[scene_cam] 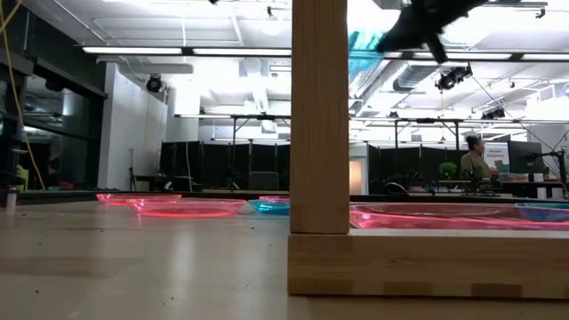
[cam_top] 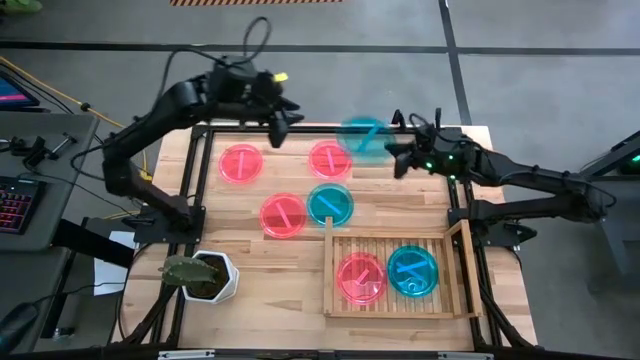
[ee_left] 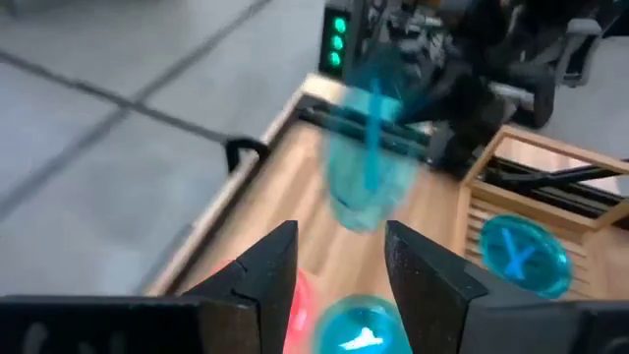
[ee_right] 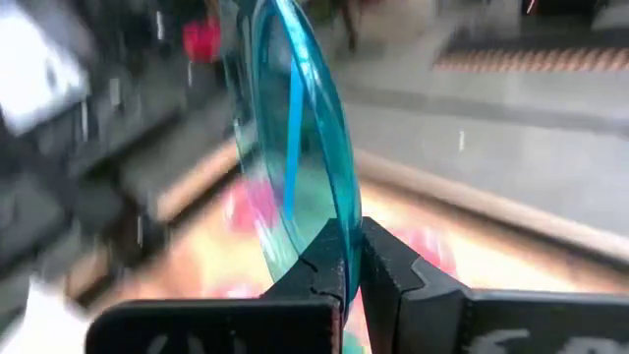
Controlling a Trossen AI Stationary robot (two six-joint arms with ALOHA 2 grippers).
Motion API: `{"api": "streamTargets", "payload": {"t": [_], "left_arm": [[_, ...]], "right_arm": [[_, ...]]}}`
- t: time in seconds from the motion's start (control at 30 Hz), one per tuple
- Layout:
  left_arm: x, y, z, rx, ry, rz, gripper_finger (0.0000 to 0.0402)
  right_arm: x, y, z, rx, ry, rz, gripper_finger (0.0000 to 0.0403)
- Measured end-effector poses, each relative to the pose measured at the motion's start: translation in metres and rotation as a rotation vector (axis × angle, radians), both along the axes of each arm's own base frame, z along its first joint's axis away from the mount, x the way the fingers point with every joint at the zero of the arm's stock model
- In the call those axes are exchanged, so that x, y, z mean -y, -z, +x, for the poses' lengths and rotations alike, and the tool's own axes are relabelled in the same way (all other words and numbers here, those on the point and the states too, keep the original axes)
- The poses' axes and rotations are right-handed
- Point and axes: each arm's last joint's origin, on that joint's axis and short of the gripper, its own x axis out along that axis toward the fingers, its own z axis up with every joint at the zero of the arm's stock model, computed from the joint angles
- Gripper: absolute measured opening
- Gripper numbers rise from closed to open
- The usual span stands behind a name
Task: Place and stack plates onto a shelf
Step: Stack the blue plate on top of the blue plates on the shelf
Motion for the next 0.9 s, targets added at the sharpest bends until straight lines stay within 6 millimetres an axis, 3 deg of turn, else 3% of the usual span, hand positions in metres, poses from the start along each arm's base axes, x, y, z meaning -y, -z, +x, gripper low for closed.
{"api": "streamTargets", "payload": {"t": [0.13,0.37,0.57,0.9], "left_arm": [[0.011,0.004,-0.018,0.062,0.029,0.053,0.0136],[0.022,0.042,-0.032,0.287,0.016,0.051,0.0121],[0.026,0.061,-0.033,0.323,0.000,-0.028,0.0120],[0.028,0.059,-0.032,0.340,0.015,-0.014,0.0121]], "right_arm": [[-0.013,-0.001,-0.018,-0.236,-0.180,0.148,0.0000],[-0.039,0.002,-0.029,-0.556,-0.592,0.426,0.0000],[-0.058,0.045,-0.024,-0.781,-0.878,0.572,0.0000],[-0.071,0.110,-0.017,-0.987,-1.047,0.644,0.0000]]}}
